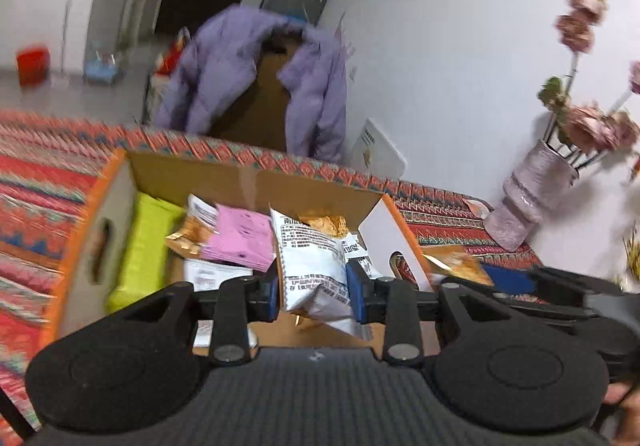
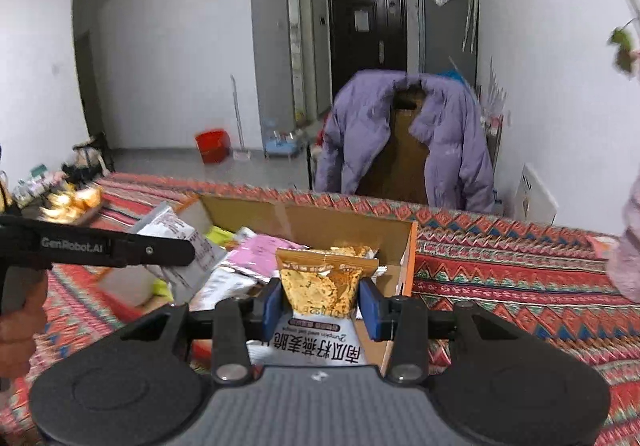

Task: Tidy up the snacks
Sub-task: 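Carry both packets into the cardboard box and open both grippers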

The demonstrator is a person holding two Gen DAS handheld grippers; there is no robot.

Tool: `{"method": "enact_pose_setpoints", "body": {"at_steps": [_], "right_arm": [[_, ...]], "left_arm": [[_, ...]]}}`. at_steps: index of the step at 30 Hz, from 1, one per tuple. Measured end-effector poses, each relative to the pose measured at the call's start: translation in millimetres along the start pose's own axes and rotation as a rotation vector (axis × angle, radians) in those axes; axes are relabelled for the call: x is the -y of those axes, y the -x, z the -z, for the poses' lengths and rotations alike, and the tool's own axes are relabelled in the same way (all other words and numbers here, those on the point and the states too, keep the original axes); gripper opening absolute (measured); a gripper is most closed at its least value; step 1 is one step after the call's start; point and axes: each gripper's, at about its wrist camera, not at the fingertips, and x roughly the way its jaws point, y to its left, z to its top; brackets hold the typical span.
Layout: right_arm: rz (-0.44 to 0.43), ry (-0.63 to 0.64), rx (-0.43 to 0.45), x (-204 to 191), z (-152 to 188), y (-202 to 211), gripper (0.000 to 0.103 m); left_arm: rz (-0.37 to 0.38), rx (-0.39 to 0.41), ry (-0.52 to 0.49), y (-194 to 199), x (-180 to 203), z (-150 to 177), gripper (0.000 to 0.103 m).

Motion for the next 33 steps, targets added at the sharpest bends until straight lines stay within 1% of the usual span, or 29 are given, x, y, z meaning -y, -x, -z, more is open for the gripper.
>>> {"method": "enact_pose_setpoints", "body": {"at_steps": [2,5,6,7,8,9,10,11,12,13,15,20,23,24,25,26,29,33], "right_arm": [[0.017,-0.006,-0.031,4,-2,-28,0.04],[0.032,-0.023,-0.066,7,-1,-63,0.04],[0.038,-0.028,-0.076,9,1,-72,0.041],[0.046,-0.027,-0.082,9,3,-79,0.042],[0.058,-0.028,-0.084,9,5,-86,0.043],[0.064,-0.033,-0.085,9,7,-91,0.047],[0.059,-0.04,-0.082,10,9,-94,0.059],[0.05,-0.037,-0.069,9,10,-94,0.061],[0.053,-0.038,-0.074,10,9,-94,0.062],[0.052,-0.04,-0.071,11,9,-93,0.062],[0.047,-0.051,-0.061,12,7,-89,0.062],[0.048,-0.037,-0.037,9,-3,-58,0.062],[0.05,-0.013,-0.011,3,-9,-27,0.063],[0.05,-0.003,-0.001,1,-11,-14,0.063],[0.05,0.006,0.006,-1,-12,-2,0.064],[0.049,0.016,0.013,-3,-13,11,0.066],[0.051,0.056,0.038,-13,-11,54,0.072],[0.051,0.099,0.081,-26,-2,115,0.074]], "left_arm": [[0.018,-0.028,0.038,-25,-11,-4,0.033],[0.001,-0.068,0.061,-57,-19,0,0.033],[-0.003,-0.07,0.064,-63,-21,2,0.035],[-0.007,-0.069,0.066,-69,-23,5,0.045],[-0.01,-0.076,0.066,-74,-24,8,0.049],[-0.019,-0.091,0.064,-78,-24,10,0.051],[-0.015,-0.099,0.058,-79,-25,12,0.053],[-0.009,-0.099,0.054,-79,-26,12,0.054],[-0.006,-0.097,0.051,-77,-27,13,0.059],[-0.008,-0.091,0.045,-74,-27,12,0.061],[-0.014,-0.068,0.03,-65,-26,9,0.061],[-0.024,-0.019,-0.015,-32,-19,-1,0.065],[-0.03,0.001,-0.052,-6,-11,-4,0.068],[-0.032,0.01,-0.069,4,-8,-4,0.071],[-0.032,0.022,-0.093,17,-6,-4,0.074],[-0.035,0.036,-0.115,29,-4,-2,0.075],[-0.077,0.084,-0.168,70,3,5,0.079],[-0.109,0.133,-0.25,129,13,25,0.083]]}}
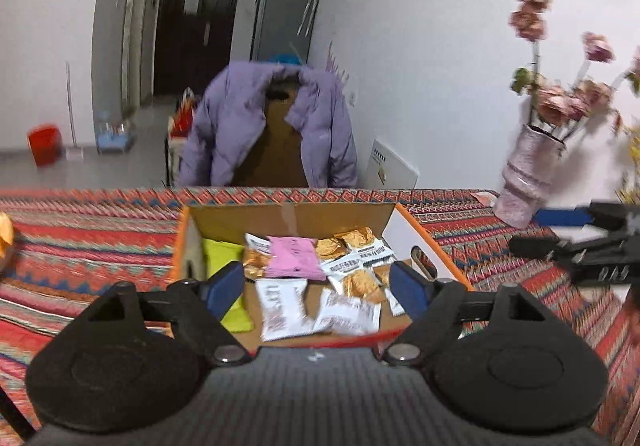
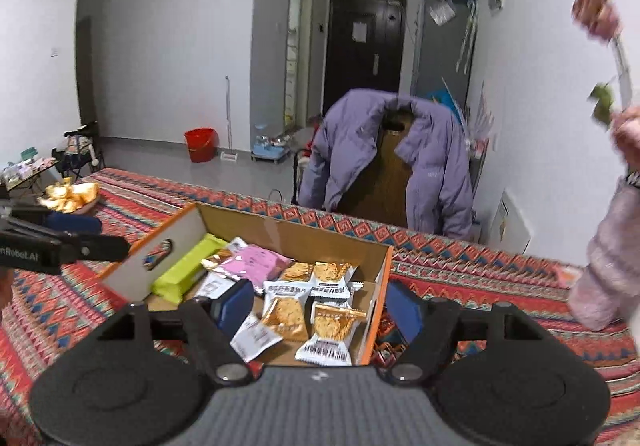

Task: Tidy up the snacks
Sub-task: 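Carry both packets into the cardboard box and open both grippers, then move both tools back toward the lime-green bar and chip bag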

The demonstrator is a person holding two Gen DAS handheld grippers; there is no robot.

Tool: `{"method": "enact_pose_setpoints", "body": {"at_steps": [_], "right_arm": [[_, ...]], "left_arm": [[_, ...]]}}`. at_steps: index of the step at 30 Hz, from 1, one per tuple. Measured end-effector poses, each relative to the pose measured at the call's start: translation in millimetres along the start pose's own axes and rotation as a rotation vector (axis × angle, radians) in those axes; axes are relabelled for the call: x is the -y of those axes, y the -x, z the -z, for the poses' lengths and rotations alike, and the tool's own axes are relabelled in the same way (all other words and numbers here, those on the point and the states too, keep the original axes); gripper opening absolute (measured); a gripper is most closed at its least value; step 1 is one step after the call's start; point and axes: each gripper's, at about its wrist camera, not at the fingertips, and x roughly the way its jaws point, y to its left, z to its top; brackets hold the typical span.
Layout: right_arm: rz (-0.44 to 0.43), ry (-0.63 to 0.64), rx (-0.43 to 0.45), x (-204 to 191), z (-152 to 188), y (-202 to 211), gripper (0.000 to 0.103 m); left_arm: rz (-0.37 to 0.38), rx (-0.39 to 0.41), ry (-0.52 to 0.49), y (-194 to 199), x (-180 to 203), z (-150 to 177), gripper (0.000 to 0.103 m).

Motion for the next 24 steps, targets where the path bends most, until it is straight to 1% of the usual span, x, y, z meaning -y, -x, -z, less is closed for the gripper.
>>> {"method": "enact_pose_setpoints", "body": {"at_steps": [2,3,6,7,11,14,16,19,22,24], "right_arm": [[0.003,0.008,0.027,-4,6,31,0.082],[0.003,0.012,0.041,-7,11,47,0.083],[-0.012,-0.009,0.075,-13,32,82,0.084],[-0.021,-0.02,0.088,-15,41,91,0.084],[-0.037,-0.035,0.122,-33,77,128,0.084],[-0.038,-0.027,0.125,-49,105,151,0.085],[-0.06,-0.035,0.125,-57,128,162,0.087],[-0.07,-0.076,0.096,-65,162,169,0.088],[-0.04,-0.121,0.04,-70,197,166,0.088],[-0.034,-0.141,0.001,-74,219,164,0.088]], "left_arm": [[-0.018,0.027,-0.04,34,5,10,0.085],[-0.025,0.04,-0.053,46,8,15,0.087],[-0.048,0.096,-0.068,90,15,36,0.093],[-0.051,0.109,-0.065,102,17,45,0.094],[-0.102,0.12,-0.058,133,32,83,0.094],[-0.116,0.126,-0.041,156,43,113,0.094],[-0.124,0.12,-0.044,167,49,135,0.096],[-0.166,0.092,-0.063,176,62,167,0.096],[-0.208,0.052,-0.071,179,69,201,0.096],[-0.221,0.01,-0.066,176,73,219,0.096]]}}
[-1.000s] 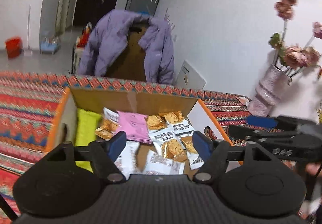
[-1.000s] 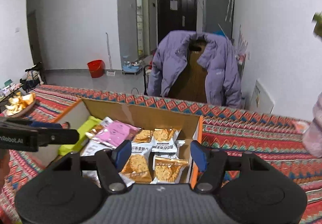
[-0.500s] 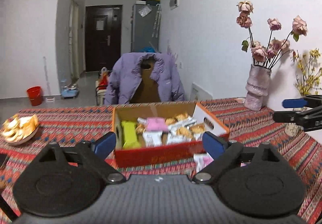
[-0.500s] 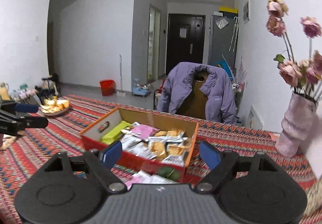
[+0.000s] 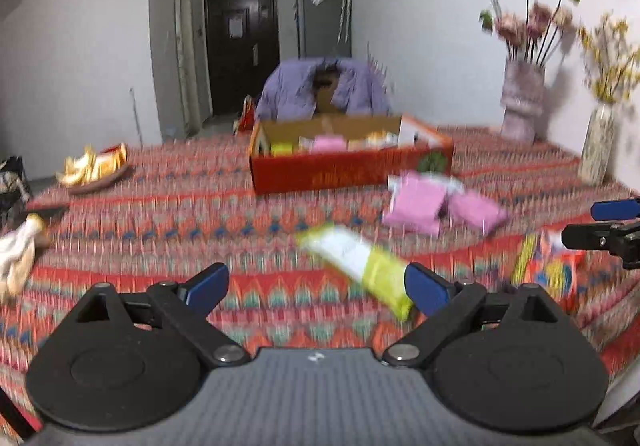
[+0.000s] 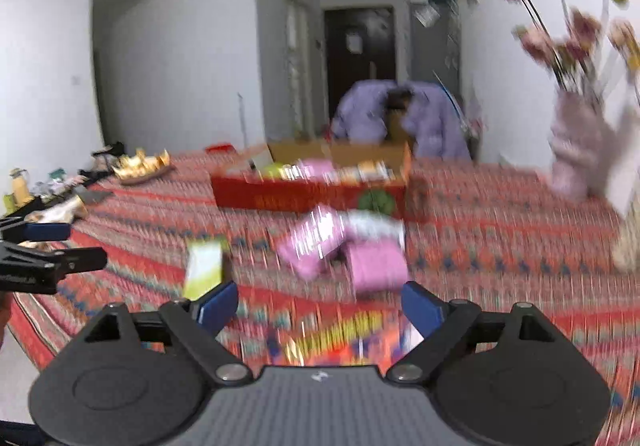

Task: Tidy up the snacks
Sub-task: 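Move both tools back toward the lime-green bar and chip bag, then grasp a pink packet with the left gripper while the right grasps another pink packet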

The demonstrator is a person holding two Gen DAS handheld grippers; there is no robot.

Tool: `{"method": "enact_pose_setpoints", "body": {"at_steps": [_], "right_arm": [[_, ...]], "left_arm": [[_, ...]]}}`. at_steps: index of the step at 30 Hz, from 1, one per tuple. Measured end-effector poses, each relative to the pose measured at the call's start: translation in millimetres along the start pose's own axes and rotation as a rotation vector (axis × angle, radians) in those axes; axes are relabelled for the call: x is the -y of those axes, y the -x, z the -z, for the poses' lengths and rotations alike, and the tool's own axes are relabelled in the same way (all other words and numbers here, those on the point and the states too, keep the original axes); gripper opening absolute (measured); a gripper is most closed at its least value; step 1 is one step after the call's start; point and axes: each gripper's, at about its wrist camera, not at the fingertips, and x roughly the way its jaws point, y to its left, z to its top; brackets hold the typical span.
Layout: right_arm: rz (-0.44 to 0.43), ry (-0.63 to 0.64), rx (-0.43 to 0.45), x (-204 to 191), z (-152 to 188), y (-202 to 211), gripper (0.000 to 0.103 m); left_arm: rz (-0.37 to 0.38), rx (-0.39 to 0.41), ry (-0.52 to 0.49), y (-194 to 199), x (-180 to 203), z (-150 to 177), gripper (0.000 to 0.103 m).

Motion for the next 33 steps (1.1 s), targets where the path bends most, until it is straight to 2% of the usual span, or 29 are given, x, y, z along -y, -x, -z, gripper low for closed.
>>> {"method": "enact_pose_setpoints", "body": {"at_steps": [4,9,16,22,28,33], "right_arm": [[-0.008,-0.025,-0.048,-1,30,-2,0.088],[-0.016,-0.033,-0.046,-2,41,-1,0.088],[-0.026,-0.038,-0.037,3,29,-9,0.088],[-0.035,-0.026,-0.047,12,12,-28,0.088],[-0.038,-0.028,-0.074,30,-7,-58,0.088],[-0.028,-0.034,-0.108,44,-25,-92,0.088]], "left_arm": [[0.0,-0.055,0.006,-2,4,18,0.096],[-0.017,-0.054,-0.001,0,8,20,0.096],[-0.024,-0.084,-0.026,-15,18,11,0.096],[0.013,-0.115,-0.05,-42,30,-8,0.096],[0.066,-0.121,-0.084,-89,52,-38,0.096],[0.14,-0.14,-0.084,-136,67,-62,0.096]]}}
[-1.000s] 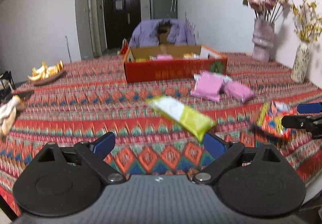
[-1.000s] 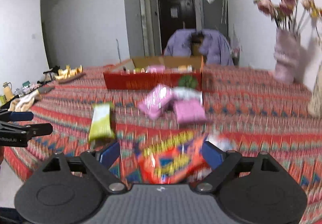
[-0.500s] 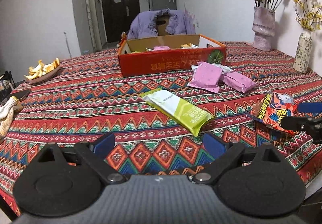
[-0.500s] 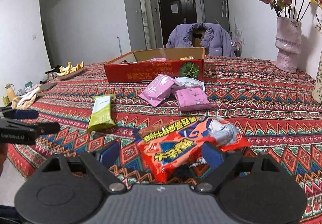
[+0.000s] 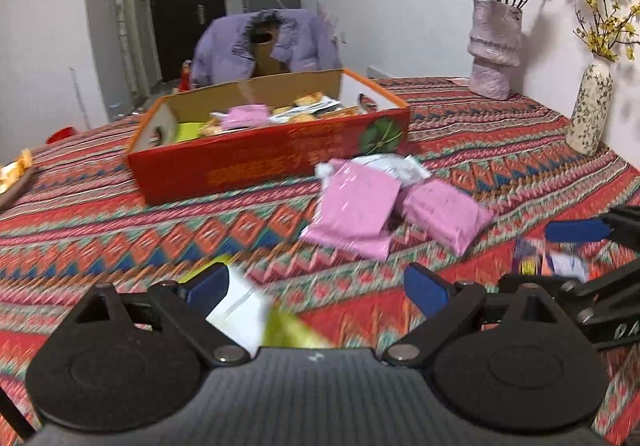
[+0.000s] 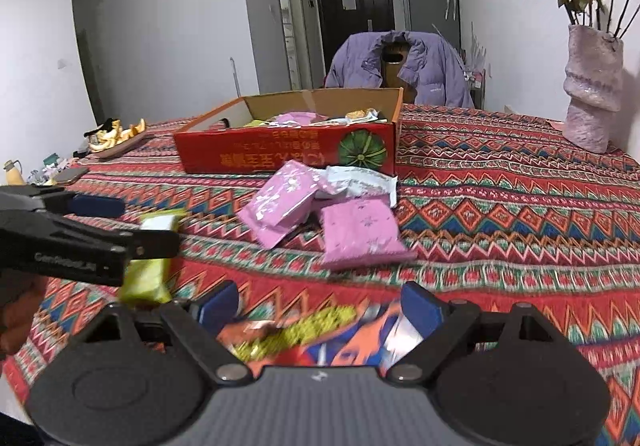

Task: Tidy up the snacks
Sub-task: 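Grasp a pink packet with the left gripper while the right grasps another pink packet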

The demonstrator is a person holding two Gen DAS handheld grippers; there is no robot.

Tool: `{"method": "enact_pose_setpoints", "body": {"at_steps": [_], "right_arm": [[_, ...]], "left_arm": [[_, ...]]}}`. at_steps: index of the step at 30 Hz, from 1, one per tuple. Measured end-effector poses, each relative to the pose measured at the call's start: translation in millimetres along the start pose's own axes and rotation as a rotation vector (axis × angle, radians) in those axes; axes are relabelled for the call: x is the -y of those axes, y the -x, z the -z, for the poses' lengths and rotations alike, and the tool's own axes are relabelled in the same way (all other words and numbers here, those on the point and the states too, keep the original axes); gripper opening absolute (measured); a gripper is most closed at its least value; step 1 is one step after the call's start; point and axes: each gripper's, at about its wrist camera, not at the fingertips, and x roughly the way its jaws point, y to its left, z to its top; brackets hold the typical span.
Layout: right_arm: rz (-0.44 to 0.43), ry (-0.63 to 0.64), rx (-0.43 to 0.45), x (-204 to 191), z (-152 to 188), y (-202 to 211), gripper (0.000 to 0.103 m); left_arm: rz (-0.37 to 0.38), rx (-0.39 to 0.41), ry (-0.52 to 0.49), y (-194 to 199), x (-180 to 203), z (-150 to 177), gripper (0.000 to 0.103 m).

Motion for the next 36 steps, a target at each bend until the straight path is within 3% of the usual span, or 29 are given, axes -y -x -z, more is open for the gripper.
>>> {"method": "enact_pose_setpoints", "body": {"at_steps": [9,12,15,17,20,22,30,36], "right_arm": [[0.015,0.019,-0.086,21,-33,-59,0.082],[0.01,0.012,-0.11,27,-39,-74,0.081],[0.008,0.007,-0.133,30,-41,-87,0.08],[0.007,0.009,-0.145,32,-42,-93,0.079],[0.012,0.029,-0.144,31,-44,-97,0.072],[0.011,0.032,-0.137,30,-45,-98,0.061],[0.017,0.023,-0.133,28,-40,-85,0.06],[0.027,0.032,-0.079,13,-36,-42,0.06]], "left_arm": [[0.061,-0.073,-0.104,-85,16,-34,0.091],[0.082,-0.079,-0.116,-101,15,-41,0.081],[0.119,-0.084,-0.116,-110,13,-44,0.065],[0.127,-0.083,-0.106,-114,13,-43,0.063],[0.134,-0.072,-0.093,-114,11,-42,0.063],[0.137,-0.076,-0.083,-113,8,-43,0.063],[0.132,-0.047,-0.061,-78,2,-37,0.063],[0.101,-0.001,0.003,-24,-12,-25,0.063]]}}
